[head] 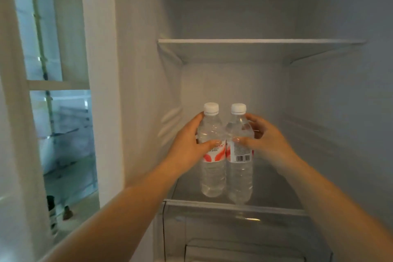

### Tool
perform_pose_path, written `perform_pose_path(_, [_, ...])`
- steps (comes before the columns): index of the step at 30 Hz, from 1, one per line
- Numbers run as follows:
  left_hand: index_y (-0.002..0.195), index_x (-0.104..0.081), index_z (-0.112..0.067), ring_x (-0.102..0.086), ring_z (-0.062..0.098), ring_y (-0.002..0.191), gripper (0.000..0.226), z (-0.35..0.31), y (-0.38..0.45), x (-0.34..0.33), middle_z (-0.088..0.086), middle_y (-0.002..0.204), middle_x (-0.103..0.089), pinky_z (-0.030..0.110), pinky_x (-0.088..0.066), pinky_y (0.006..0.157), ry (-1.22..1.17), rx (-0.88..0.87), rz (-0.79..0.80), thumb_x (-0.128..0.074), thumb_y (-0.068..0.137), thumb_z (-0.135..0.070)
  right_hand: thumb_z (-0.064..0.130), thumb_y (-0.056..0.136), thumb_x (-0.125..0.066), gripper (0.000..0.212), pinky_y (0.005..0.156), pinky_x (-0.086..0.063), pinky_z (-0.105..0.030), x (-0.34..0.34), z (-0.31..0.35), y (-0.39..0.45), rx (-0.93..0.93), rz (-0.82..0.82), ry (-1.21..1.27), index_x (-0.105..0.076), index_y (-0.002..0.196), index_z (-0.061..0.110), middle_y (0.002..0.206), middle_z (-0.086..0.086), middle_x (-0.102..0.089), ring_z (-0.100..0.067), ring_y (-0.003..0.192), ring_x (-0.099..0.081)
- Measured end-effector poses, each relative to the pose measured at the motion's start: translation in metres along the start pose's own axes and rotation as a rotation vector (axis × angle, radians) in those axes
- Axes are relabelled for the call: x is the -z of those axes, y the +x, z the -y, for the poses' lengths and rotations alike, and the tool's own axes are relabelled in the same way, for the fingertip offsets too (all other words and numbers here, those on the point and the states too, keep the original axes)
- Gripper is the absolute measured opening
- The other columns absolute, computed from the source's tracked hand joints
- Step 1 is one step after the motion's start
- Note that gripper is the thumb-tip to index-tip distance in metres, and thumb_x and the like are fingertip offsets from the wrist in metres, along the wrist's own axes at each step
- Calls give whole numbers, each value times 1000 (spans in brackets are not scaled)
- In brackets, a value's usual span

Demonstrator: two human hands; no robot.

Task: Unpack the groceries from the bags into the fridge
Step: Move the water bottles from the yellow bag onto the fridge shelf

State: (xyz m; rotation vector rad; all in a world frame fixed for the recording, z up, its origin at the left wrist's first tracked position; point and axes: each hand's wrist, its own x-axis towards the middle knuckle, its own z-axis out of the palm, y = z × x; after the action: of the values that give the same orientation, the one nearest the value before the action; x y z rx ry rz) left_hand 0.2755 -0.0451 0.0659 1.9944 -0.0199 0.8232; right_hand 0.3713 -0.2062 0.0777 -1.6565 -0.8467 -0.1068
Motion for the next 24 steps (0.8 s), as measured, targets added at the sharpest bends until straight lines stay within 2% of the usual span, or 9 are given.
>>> perform_pose_path(2, [138, -37, -31, -53, 9, 116, 69, 8, 8, -6, -13, 128, -54, 31, -49, 94, 8, -3, 2, -71, 80, -17, 12, 76, -74, 61, 62, -48, -15, 0, -9, 8, -14, -4, 30, -47, 128, 27, 110, 11, -55, -12, 98, -57])
perform_pose_path(5, [137, -37, -31, -52, 12, 119, 67, 16, 16, -14, -8, 132, -52, 40, -47, 98, 33, 2, -13, -70, 81, -19, 13, 75, -74, 60, 63, -48, -16, -2, -22, 20, -33, -18, 52, -48, 127, 27, 105, 14, -57, -8, 92, -60])
perform_pose_path(10, [127, -37, -42, -52, 9, 117, 55, 25, 25, -19, -12, 129, -52, 35, -48, 96, 40, -20, -15, -66, 84, -24, 13, 76, -73, 60, 67, -49, -17, -5, -36, 33, -33, -9, 34, -48, 130, 24, 118, 4, -57, -15, 101, -58])
perform_pose_path(12, [122, -37, -43, -51, 9, 117, 52, 30, 28, -21, -11, 130, -51, 37, -48, 97, 41, -27, -32, -67, 83, -24, 14, 77, -73, 62, 76, -52, -23, -5, -39, 37, -39, 9, 17, -45, 132, 24, 123, 3, -55, -18, 107, -57])
perform_pose_path(15, [127, -35, -42, -48, 11, 121, 59, 36, 29, -23, -9, 136, -44, 38, -45, 101, 36, -24, -62, -69, 82, -25, 22, 78, -71, 64, 92, -49, -36, -5, -46, 39, -53, 32, -18, -43, 135, 24, 128, 3, -54, -20, 116, -55])
perform_pose_path(18, [134, -32, -41, -47, 10, 124, 69, 41, 25, -28, -12, 139, -43, 39, -44, 103, 20, -12, -28, -71, 80, -24, 31, 77, -68, 56, 80, -47, -23, -3, -51, 33, -51, 64, -14, -44, 128, 29, 116, 11, -55, -13, 108, -55])
perform_pose_path(21, [142, -20, -44, -44, 9, 128, 86, 49, 17, -34, -15, 143, -39, 42, -42, 104, 98, -1, -23, -74, 76, -36, 40, 67, -70, 70, 75, -46, -12, 1, -58, 25, -19, 175, -21, -33, 127, 43, 115, 29, -48, 4, 102, -53])
perform_pose_path(22, [143, -14, -45, -39, 8, 131, 90, 51, 13, -35, -15, 147, -32, 39, -39, 107, 152, 8, -25, -73, 76, -39, 41, 66, -72, 80, 75, -46, -11, 1, -61, 22, -12, 218, -40, -27, 132, 46, 118, 32, -44, 9, 103, -51])
perform_pose_path(24, [140, 6, -49, -27, 5, 136, 99, 57, 2, -36, -16, 154, -11, 22, -28, 109, 360, -33, -20, -71, 79, -36, 38, 67, -75, 94, 73, -45, -7, -1, -65, 16, -28, 285, -74, -13, 137, 51, 120, 37, -39, 15, 101, -46])
